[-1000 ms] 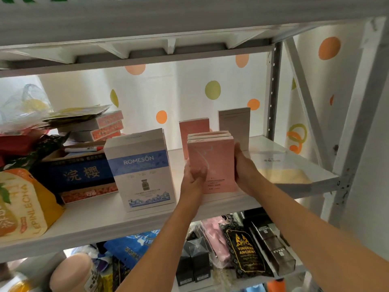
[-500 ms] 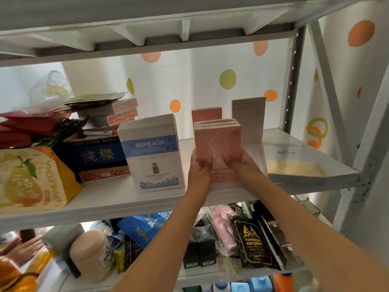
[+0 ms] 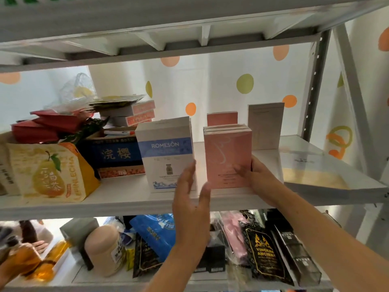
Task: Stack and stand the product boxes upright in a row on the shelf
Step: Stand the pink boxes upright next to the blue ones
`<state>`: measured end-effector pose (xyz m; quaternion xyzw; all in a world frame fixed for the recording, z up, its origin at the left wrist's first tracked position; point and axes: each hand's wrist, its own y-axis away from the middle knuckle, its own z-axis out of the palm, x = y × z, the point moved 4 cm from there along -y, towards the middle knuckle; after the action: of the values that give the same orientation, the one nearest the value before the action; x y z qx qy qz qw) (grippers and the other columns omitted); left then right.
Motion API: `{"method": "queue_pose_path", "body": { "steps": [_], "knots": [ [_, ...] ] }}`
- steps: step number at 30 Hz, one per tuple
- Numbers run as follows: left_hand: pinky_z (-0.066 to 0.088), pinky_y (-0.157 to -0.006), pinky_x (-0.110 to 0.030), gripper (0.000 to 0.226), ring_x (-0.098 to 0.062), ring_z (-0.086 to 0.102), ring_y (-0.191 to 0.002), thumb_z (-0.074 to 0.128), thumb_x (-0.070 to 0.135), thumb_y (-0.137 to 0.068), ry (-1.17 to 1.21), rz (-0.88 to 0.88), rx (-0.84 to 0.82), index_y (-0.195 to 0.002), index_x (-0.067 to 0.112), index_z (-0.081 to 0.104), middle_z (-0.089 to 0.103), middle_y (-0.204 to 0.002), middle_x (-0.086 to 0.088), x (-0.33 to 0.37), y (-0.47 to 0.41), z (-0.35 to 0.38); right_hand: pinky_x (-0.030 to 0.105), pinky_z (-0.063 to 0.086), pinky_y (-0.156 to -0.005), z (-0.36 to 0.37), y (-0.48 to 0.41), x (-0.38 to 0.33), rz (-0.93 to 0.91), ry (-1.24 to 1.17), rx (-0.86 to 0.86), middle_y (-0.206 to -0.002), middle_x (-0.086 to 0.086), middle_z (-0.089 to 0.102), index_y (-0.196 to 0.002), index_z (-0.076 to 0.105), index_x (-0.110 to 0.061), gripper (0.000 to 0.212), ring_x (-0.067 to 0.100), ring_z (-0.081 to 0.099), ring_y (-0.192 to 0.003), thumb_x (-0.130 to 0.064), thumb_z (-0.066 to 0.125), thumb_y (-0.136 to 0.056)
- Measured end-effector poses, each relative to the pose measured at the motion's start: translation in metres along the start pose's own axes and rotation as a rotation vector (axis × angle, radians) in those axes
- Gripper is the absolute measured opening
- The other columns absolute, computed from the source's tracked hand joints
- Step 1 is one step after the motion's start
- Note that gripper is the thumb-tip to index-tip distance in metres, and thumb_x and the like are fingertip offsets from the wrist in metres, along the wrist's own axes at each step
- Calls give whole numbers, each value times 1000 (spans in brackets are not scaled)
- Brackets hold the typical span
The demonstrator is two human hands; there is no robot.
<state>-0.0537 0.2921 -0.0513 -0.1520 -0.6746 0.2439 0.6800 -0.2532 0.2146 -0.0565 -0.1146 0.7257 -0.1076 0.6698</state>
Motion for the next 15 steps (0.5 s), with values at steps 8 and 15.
{"method": "queue_pose_path", "body": {
  "steps": [8, 15],
  "knots": [
    [34, -106, -31, 101, -14, 33, -139, 77, 37, -77, -102, -224, 16, -154, 20, 15, 29, -156, 2, -42, -104, -88, 34, 57, -87, 15, 1, -6, -3, -48, -8, -116, 7, 71, -129, 53, -20, 53, 23, 69, -105, -31, 72, -81],
    [52, -77, -27, 40, -17, 63, -103, 71, 16, -86, -160, -274, -155, -123, 19, 55, 68, -108, 2, -66, -116, -78, 36, 56, -93, 32, -2, -8, -9, -58, -35, -118, 5, 70, -132, 52, -18, 50, 22, 68, -108, -29, 70, -86]
  ]
}}
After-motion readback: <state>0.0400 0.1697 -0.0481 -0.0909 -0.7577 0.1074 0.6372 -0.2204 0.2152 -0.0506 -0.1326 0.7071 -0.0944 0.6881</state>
